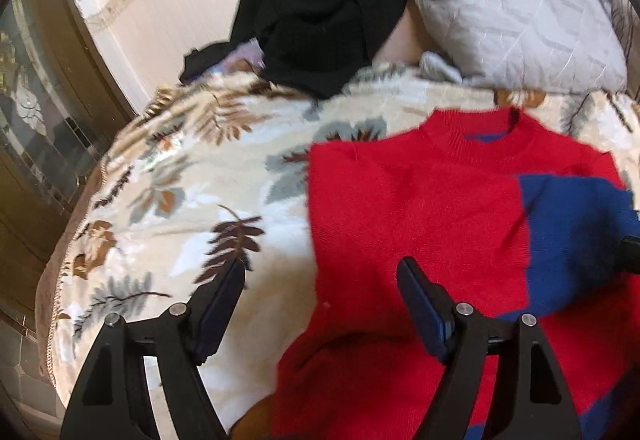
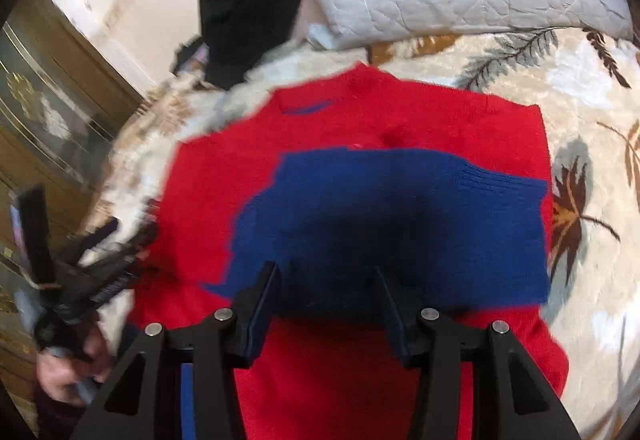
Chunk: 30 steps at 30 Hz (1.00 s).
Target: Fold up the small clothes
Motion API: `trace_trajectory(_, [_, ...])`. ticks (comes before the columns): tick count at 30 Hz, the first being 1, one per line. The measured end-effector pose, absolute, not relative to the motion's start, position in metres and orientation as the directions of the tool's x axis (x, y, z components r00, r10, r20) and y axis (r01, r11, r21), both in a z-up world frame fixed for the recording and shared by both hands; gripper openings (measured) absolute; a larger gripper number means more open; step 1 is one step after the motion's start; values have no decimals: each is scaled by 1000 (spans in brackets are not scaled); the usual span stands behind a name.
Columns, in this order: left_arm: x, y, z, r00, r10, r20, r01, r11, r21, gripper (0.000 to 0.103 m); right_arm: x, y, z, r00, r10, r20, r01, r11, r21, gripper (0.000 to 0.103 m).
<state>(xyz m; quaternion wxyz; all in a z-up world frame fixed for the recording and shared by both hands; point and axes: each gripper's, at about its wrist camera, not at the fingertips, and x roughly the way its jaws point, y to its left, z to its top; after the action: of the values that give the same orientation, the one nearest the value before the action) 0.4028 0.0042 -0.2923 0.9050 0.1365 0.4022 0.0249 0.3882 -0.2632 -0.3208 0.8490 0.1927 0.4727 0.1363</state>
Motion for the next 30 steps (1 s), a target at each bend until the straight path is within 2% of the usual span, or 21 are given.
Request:
trace_trajectory(5, [366, 16, -261, 729, 131, -672, 48, 969, 241, 79, 349, -274, -290, 596, 450, -665, -74, 855, 513, 57])
trace_trajectory(10, [329, 17, -242, 768, 108, -631, 60, 970, 238, 79, 313, -286, -280, 632, 453, -629, -47, 832, 553, 59])
trace_trajectory(22, [258, 24, -242, 768, 67, -637, 72, 979, 190, 79, 224, -313, -286, 640, 450, -623, -9, 814, 580, 59])
trace_trajectory(30, [237, 29, -243, 770, 73, -634, 58, 982, 182, 79, 183, -325, -290, 633, 445, -633, 16, 810, 586, 59])
